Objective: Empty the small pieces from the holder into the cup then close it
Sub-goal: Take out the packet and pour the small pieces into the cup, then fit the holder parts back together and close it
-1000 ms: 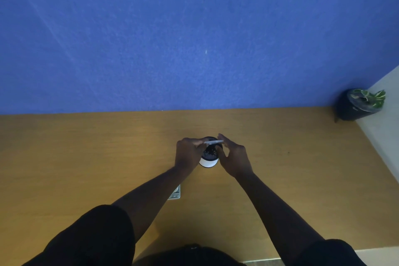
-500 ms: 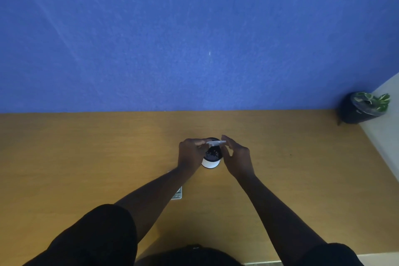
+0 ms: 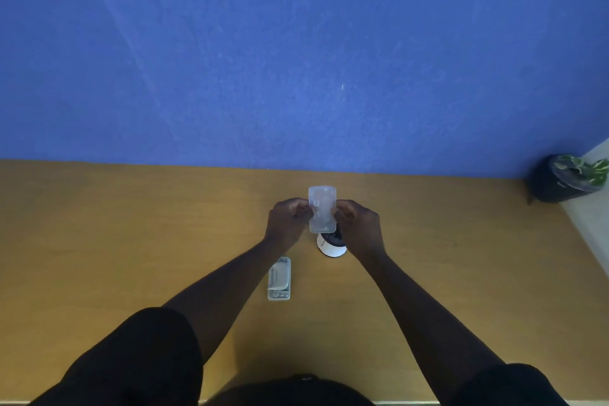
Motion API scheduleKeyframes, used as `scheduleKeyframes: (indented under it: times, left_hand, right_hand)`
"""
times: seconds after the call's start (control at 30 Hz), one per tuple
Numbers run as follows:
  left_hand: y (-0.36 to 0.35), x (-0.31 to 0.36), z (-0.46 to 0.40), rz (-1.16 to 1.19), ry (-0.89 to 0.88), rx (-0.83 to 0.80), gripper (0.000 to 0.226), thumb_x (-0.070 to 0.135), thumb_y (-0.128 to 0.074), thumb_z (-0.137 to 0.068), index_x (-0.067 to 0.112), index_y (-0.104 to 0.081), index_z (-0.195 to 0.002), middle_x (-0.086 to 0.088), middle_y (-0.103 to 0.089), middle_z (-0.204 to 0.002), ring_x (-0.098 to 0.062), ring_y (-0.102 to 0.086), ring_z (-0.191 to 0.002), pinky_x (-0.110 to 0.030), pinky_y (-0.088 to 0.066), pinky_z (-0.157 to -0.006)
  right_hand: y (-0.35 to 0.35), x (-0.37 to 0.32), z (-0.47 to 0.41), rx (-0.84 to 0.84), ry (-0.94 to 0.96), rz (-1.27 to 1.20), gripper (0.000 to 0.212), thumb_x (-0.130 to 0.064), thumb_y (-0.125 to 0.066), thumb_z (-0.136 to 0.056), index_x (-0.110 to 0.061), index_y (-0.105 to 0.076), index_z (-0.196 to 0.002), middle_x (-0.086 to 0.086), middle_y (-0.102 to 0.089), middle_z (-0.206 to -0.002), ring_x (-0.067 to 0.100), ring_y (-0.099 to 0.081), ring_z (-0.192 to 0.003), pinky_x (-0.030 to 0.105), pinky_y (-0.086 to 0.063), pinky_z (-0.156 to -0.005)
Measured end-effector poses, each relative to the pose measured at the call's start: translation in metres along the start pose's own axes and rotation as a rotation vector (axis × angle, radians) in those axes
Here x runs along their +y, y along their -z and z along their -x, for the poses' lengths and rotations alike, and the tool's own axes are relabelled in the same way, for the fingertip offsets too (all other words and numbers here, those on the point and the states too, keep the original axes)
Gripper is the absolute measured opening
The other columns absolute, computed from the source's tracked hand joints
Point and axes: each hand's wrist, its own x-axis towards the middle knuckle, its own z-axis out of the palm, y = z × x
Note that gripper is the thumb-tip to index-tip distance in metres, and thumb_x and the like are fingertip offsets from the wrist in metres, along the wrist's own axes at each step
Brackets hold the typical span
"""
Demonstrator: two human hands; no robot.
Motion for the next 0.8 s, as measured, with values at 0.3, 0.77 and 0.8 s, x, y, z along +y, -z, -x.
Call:
scheduleKeyframes:
  times: [0.3,0.77,0.8]
  left_hand:
    - [0.047,-0.016,0.020,0.377,0.303,-0.024,0.022,0.013,-0.069,-0.087,-0.006,-0.069,-0.099,-0.014,-0.067,-0.085,-0.028,-0.068,-0.076,-0.038,-0.060,-0.064]
    - [0.120,-0.080,0.042,0.196,0.472,0.153,0.017,0.007,-0.066,-0.086,0.002,-0.073,-0.101,-0.019,-0.073,-0.099,-0.034,-0.071,-0.092,-0.049,-0.061,-0.076]
    - [0.123,-0.081,0.042,0.219,0.487,0.145,0.017,0.005,-0.065,-0.086,0.002,-0.073,-0.101,-0.019,-0.073,-0.101,-0.035,-0.071,-0.094,-0.047,-0.061,-0.076]
  right_hand:
    - [-0.037,-0.031,0.010,-0.101,-0.131,-0.079,0.017,-0.018,-0.059,-0.091,-0.013,-0.073,-0.099,-0.006,-0.069,-0.082,-0.003,-0.058,-0.067,0.003,-0.038,-0.058]
    - [-0.124,-0.013,0.062,-0.421,-0.409,0.232,0.031,-0.024,-0.051,-0.092,0.000,-0.063,-0.108,0.016,-0.069,-0.111,0.027,-0.063,-0.096,0.027,-0.042,-0.074]
    - [-0.128,-0.015,0.062,-0.431,-0.419,0.243,0.031,-0.024,-0.051,-0.092,0.000,-0.064,-0.106,0.015,-0.069,-0.110,0.025,-0.061,-0.091,0.025,-0.040,-0.071]
